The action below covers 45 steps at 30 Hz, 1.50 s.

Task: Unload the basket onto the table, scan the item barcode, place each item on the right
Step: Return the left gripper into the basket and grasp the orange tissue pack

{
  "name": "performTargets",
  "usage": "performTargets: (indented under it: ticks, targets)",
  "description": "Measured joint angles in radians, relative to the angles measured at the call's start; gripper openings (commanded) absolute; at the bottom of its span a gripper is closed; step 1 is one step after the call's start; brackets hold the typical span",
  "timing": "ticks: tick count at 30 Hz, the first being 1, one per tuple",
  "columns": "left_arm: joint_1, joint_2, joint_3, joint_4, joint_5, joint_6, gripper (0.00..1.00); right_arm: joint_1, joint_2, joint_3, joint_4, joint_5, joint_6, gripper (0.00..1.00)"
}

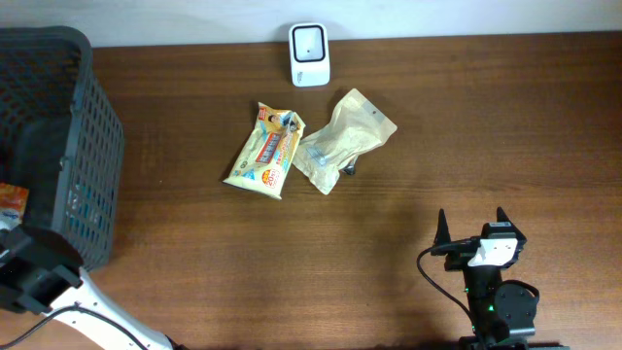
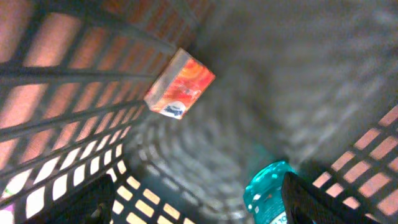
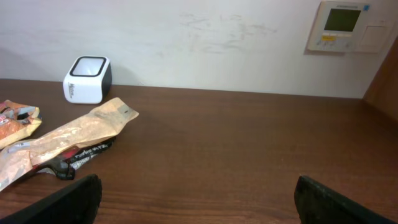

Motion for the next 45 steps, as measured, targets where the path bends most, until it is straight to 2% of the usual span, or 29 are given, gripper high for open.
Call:
performTargets:
  ticks: [3, 6, 9, 12, 18, 22, 29, 34, 35, 38, 40, 45]
  targets:
    - [-0.053, 0.000, -0.076, 0.049, -0.086, 0.031, 0.84, 0.000, 0.000, 0.000, 0.000, 0.000, 0.000, 0.98]
    - [-0.116, 0.000, -0.171, 0.109, -0.173, 0.056, 0.77, 0.000, 0.000, 0.000, 0.000, 0.000, 0.000, 0.98]
    - [-0.163, 0.000, -0.275, 0.175, -0.254, 0.093, 0.78, 0.000, 0.000, 0.000, 0.000, 0.000, 0.000, 0.98]
    - [-0.168, 0.000, -0.394, 0.233, -0.370, 0.118, 0.75, 0.000, 0.000, 0.000, 0.000, 0.000, 0.001, 0.98]
    - [-0.133, 0.000, -0.451, 0.292, -0.492, 0.157, 0.67, 0.000, 0.000, 0.000, 0.000, 0.000, 0.000, 0.98]
    - [-0.116, 0.000, -0.477, 0.324, -0.506, 0.198, 0.61, 0.000, 0.000, 0.000, 0.000, 0.000, 0.000, 0.98]
    - [-0.113, 0.000, -0.557, 0.402, -0.499, 0.285, 0.64, 0.000, 0.000, 0.000, 0.000, 0.000, 0.000, 0.98]
    - [-0.113, 0.000, -0.607, 0.460, -0.507, 0.305, 0.64, 0.000, 0.000, 0.000, 0.000, 0.000, 0.000, 0.98]
    - [-0.112, 0.000, -0.612, 0.476, -0.508, 0.309, 0.63, 0.000, 0.000, 0.000, 0.000, 0.000, 0.000, 0.98]
    - [-0.107, 0.000, -0.621, 0.519, -0.507, 0.315, 0.47, 0.000, 0.000, 0.000, 0.000, 0.000, 0.000, 0.98]
    - [-0.105, 0.000, -0.632, 0.530, -0.504, 0.331, 0.42, 0.000, 0.000, 0.000, 0.000, 0.000, 0.000, 0.99]
    - [-0.103, 0.000, -0.666, 0.529, -0.472, 0.346, 0.40, 0.000, 0.000, 0.000, 0.000, 0.000, 0.000, 0.98]
